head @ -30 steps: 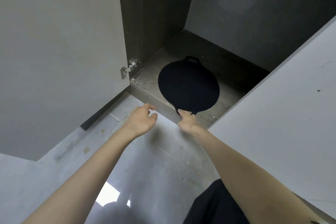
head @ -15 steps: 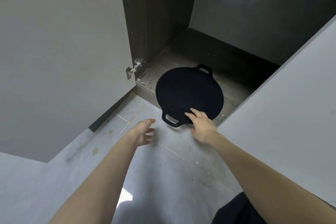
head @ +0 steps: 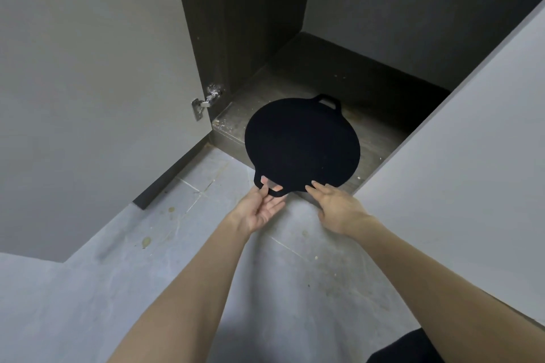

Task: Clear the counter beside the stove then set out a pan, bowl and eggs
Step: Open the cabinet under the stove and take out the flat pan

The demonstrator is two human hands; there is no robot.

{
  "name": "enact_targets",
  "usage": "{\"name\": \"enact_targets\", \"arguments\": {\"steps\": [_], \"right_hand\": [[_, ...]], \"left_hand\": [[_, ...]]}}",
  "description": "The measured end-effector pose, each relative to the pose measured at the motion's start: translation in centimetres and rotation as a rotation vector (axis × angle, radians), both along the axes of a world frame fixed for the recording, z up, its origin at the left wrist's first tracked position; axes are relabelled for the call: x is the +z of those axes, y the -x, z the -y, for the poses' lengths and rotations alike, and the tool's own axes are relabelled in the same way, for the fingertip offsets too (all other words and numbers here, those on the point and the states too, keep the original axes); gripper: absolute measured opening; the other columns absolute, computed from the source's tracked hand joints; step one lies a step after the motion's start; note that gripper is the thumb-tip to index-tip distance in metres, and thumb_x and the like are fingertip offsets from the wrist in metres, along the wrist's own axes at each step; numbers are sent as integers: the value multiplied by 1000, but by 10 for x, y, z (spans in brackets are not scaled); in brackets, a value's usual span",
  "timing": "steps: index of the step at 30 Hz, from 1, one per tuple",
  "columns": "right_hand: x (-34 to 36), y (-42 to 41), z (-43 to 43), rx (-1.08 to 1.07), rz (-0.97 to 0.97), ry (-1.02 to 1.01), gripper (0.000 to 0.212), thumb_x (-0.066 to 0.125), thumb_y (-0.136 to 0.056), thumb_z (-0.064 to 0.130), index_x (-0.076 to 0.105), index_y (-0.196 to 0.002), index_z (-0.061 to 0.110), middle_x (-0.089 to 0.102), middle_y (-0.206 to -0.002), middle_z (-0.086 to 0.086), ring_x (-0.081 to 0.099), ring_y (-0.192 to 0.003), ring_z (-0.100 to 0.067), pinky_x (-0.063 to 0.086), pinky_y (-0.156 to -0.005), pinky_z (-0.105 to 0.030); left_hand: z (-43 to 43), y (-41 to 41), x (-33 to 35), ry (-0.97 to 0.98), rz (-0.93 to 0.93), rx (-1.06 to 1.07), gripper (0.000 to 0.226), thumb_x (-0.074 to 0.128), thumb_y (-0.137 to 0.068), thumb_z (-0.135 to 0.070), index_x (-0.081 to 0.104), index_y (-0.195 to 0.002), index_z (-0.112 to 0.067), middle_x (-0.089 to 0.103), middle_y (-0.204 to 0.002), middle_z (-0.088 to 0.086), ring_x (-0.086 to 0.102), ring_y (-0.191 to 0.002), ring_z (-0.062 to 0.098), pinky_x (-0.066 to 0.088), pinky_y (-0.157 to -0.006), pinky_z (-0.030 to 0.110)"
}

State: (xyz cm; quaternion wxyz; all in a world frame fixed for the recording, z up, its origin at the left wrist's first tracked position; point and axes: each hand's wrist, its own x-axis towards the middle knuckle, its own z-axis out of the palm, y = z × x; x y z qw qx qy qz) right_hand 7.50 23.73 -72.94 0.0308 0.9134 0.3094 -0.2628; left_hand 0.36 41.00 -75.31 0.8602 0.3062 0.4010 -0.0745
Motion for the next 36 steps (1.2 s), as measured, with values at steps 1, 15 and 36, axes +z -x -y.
{"name": "enact_targets", "arguments": {"steps": [1,15,36], "right_hand": [[0,0,-1,0,22,-18,70,41,-96,6,8,-154,25,4,-162,6,9,-148,-20,12,-121,-34],[40,16,-40,179,366,-337,84,75,-58,-20,58,-132,17,58,-135,-2,55,-124,-27,48,-97,-39],[345,126,7,567,198,-556,71,89,-32,-11,77,-98,14,75,-95,-2,74,-79,-22,60,-62,-28]], "left_hand": [[-1,1,2,-12,22,3,25,36,-104,-14,52,-122,-21,75,-78,4,69,-92,25,52,-92,37],[-41,40,51,-149,40,38,24,38,-97,9,48,-101,-12,74,-87,13,71,-88,23,57,-83,34],[1,204,394,4,-202,155,27,35,-94,15,54,-96,-4,75,-87,14,73,-83,24,59,-77,31]]}}
